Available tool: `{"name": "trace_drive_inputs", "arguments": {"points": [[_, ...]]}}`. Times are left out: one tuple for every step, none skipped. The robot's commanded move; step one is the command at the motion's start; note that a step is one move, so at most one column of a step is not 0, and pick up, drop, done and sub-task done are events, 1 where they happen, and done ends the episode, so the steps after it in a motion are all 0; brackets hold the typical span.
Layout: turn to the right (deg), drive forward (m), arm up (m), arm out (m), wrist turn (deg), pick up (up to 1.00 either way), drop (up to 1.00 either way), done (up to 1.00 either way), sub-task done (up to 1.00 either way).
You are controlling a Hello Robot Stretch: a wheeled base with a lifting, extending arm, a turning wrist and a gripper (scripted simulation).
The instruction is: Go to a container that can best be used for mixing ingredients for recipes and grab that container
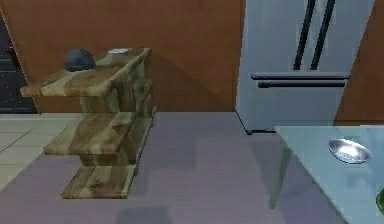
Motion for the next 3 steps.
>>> {"name": "trace_drive_inputs", "arguments": {"points": [[45.0,0.00,0.00,0.00,0.0,0.00,0.00,0.00,0.00],[45.0,0.00,0.00,0.00,0.0,0.00,0.00,0.00,0.00],[21.0,0.00,0.00,0.00,0.0,0.00,0.00,0.00,0.00]]}}
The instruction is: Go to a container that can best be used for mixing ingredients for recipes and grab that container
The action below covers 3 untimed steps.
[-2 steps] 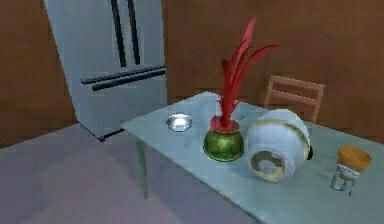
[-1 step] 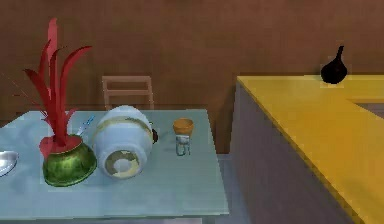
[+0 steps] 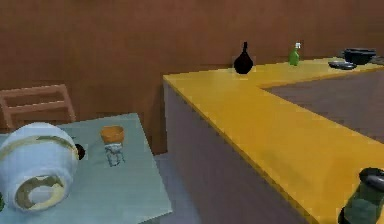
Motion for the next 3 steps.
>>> {"name": "trace_drive_inputs", "arguments": {"points": [[0.0,0.35,0.00,0.00,0.0,0.00,0.00,0.00,0.00],[-45.0,0.00,0.00,0.00,0.0,0.00,0.00,0.00,0.00],[-45.0,0.00,0.00,0.00,0.0,0.00,0.00,0.00,0.00]]}}
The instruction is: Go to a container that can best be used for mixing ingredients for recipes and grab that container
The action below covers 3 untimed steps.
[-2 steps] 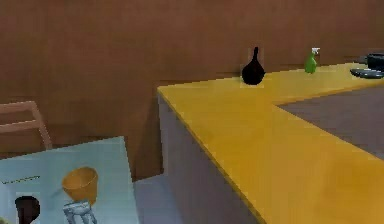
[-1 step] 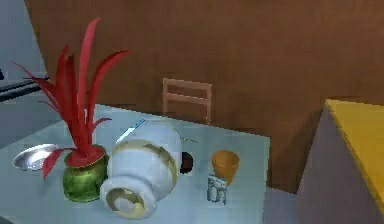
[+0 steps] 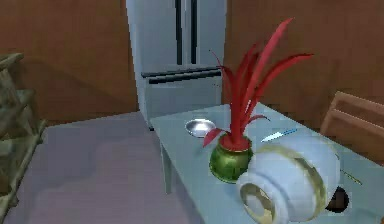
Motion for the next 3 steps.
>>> {"name": "trace_drive_inputs", "arguments": {"points": [[-30.0,0.00,0.00,0.00,0.0,0.00,0.00,0.00,0.00],[0.0,0.00,0.50,0.00,0.0,0.00,0.00,0.00,0.00],[0.0,0.00,0.38,0.00,0.0,0.00,0.00,0.00,0.00]]}}
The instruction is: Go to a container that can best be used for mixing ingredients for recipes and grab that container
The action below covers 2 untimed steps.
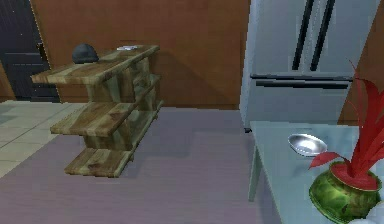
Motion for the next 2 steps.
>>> {"name": "trace_drive_inputs", "arguments": {"points": [[0.0,0.00,0.00,0.40,0.0,0.00,0.00,0.00,0.00],[0.0,0.00,0.00,0.00,45.0,0.00,0.00,0.00,0.00]]}}
